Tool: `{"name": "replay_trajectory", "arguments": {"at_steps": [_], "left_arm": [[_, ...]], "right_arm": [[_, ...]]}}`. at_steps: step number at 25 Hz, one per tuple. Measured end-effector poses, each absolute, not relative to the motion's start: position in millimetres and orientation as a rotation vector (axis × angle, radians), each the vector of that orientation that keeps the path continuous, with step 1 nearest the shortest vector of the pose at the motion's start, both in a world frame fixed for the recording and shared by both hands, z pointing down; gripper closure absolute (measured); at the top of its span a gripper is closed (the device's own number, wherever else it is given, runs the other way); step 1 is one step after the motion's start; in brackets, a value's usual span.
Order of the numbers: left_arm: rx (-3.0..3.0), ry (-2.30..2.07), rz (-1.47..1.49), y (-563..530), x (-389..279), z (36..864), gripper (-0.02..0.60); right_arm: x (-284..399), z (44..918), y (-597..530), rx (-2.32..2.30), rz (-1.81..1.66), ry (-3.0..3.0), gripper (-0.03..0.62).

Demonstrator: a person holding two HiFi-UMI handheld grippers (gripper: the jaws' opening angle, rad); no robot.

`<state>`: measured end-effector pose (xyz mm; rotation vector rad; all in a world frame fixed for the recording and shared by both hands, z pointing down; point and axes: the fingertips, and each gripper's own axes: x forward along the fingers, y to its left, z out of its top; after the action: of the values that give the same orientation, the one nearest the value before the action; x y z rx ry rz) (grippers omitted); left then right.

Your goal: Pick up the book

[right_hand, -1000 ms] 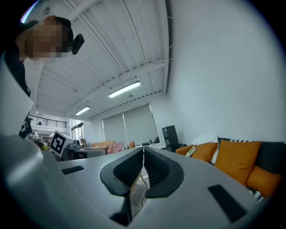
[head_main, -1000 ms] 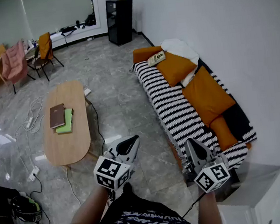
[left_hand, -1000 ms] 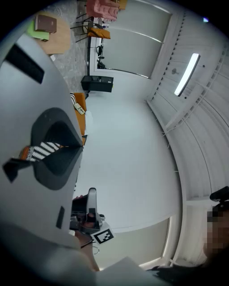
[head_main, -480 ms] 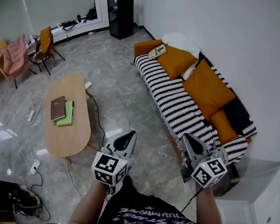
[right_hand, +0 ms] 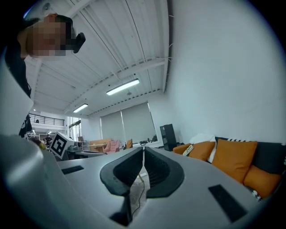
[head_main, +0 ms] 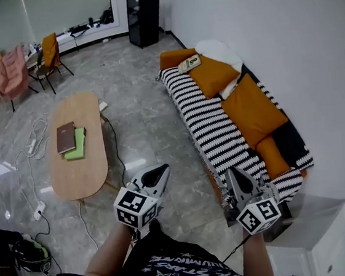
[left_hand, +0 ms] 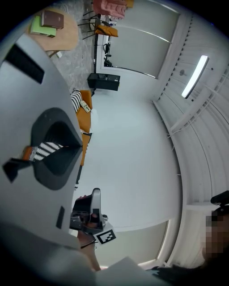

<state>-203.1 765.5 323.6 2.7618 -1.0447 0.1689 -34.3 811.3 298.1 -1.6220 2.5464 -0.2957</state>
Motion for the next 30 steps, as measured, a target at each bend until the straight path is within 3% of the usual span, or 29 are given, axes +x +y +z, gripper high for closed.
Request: {"name": "replay_trajectory", "arguments": {"at_steps": [8, 18, 30], "left_arm": [[2.768, -1.011, 0.160, 718.5, -224.1, 327.9, 0.575], [2.703, -1.073, 0.150, 671.3, -298.0, 339.1, 0.575], [2.697, -1.118, 0.171, 606.5, -286.8, 346.9, 0.574]], "right_arm": [[-47.3, 307.7, 767.2, -1.706, -0.336, 2.515, 0.566], [-106.3, 326.5, 710.4, -1.718, -0.428, 2.499, 0.566], [-91.0, 345.5, 628.8, -1.756, -0.460, 2.498, 0.566]]}}
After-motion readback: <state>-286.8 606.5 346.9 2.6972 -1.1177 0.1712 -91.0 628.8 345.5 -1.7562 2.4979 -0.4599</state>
